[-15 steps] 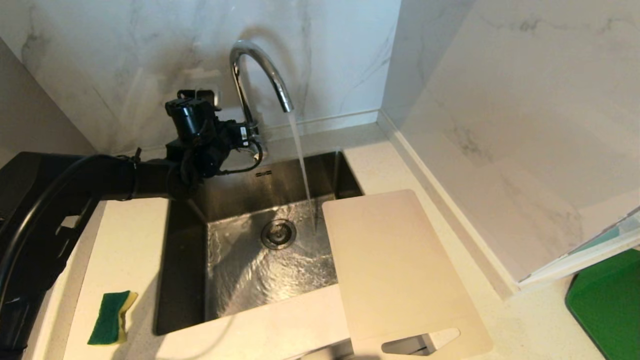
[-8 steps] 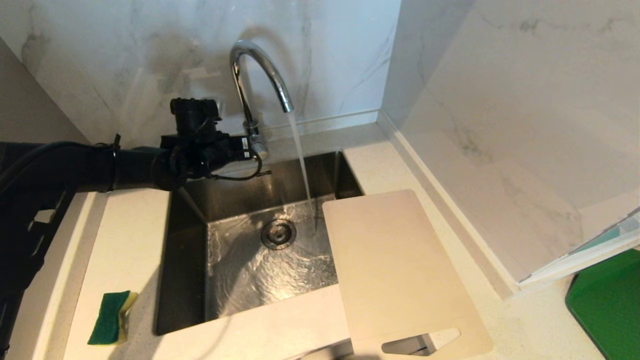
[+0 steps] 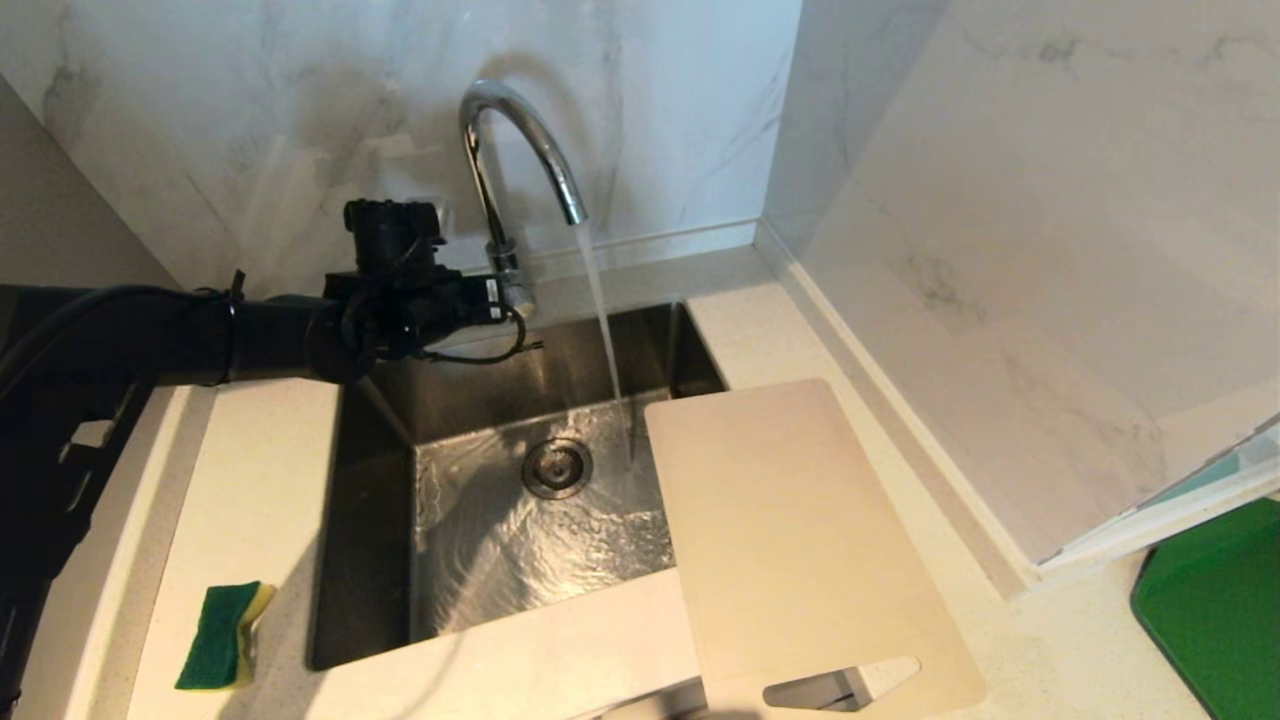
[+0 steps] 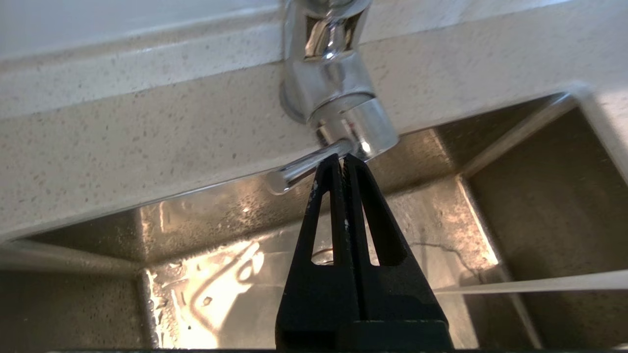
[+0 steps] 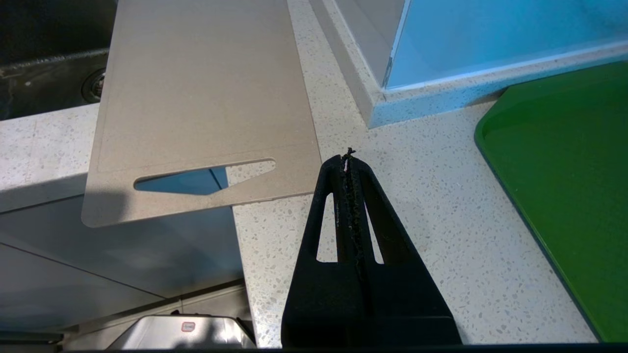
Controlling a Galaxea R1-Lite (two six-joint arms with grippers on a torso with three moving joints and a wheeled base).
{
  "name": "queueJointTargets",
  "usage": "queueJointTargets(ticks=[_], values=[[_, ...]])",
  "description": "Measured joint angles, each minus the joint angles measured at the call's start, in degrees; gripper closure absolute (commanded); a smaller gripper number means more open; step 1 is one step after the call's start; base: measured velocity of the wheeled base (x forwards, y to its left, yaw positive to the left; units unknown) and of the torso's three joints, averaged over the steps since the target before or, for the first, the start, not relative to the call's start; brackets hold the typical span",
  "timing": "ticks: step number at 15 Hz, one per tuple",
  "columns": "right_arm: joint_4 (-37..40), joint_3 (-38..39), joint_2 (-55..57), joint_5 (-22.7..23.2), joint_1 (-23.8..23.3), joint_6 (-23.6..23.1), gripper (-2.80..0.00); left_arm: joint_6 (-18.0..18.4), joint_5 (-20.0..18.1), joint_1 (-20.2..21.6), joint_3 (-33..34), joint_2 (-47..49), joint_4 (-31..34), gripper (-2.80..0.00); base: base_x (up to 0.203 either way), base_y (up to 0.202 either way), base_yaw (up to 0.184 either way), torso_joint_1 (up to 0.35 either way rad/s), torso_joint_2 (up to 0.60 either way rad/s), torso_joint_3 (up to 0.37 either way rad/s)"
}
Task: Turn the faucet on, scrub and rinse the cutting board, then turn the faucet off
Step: Turn off the tap
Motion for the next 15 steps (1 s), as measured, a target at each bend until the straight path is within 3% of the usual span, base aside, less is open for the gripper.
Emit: queueJointTargets(ticks=[15], values=[[0.0,0.0,0.0,0.0,0.0,0.0,0.00,0.4,0.0,0.3,-0.2,1.3,1.0,0.00,0.000,0.000,0.000,0.000,0.00,0.000]])
